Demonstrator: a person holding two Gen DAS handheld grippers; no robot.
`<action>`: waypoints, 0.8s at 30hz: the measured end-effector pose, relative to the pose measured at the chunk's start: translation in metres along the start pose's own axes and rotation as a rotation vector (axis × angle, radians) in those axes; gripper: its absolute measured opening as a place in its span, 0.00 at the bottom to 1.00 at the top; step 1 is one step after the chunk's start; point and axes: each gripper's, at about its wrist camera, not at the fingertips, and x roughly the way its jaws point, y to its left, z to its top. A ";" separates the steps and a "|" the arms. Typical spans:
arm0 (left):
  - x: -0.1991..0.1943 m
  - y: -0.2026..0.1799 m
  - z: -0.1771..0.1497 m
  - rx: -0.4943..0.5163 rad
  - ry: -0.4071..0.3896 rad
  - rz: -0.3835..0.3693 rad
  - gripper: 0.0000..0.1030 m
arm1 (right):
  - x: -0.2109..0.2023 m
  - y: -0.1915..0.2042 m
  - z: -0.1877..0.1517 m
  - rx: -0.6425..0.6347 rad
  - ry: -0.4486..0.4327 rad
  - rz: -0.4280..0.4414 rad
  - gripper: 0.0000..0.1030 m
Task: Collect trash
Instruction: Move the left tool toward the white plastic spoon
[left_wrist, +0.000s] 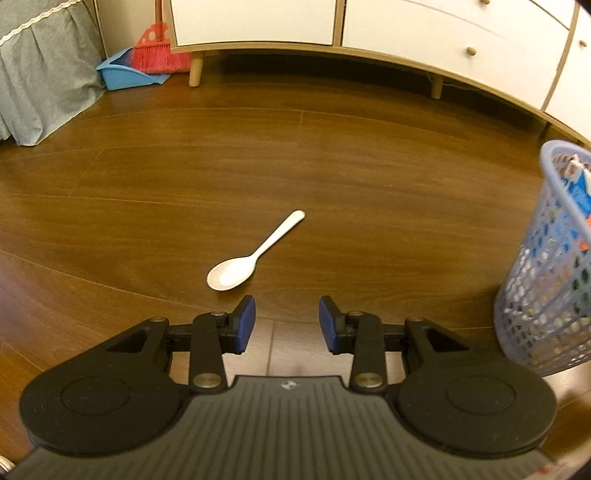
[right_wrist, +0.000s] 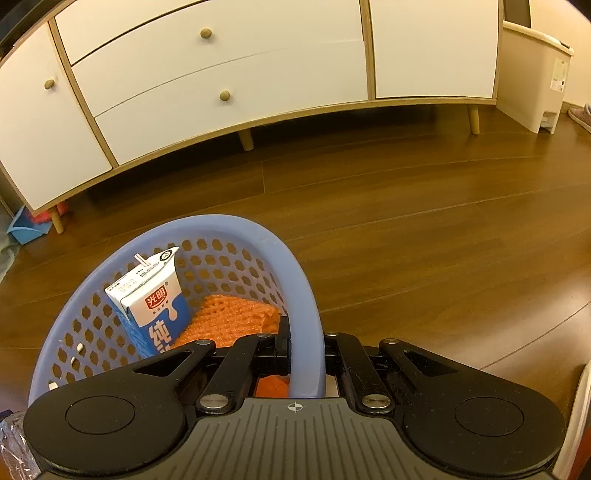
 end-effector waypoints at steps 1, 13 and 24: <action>0.003 0.002 0.000 -0.002 0.002 0.005 0.31 | 0.000 0.000 0.000 -0.001 -0.001 0.001 0.01; 0.048 0.035 -0.002 -0.083 0.031 0.056 0.31 | -0.001 -0.004 -0.004 0.011 -0.024 -0.023 0.01; 0.082 0.057 0.006 -0.209 0.032 0.048 0.31 | -0.001 -0.006 -0.006 0.031 -0.042 -0.067 0.01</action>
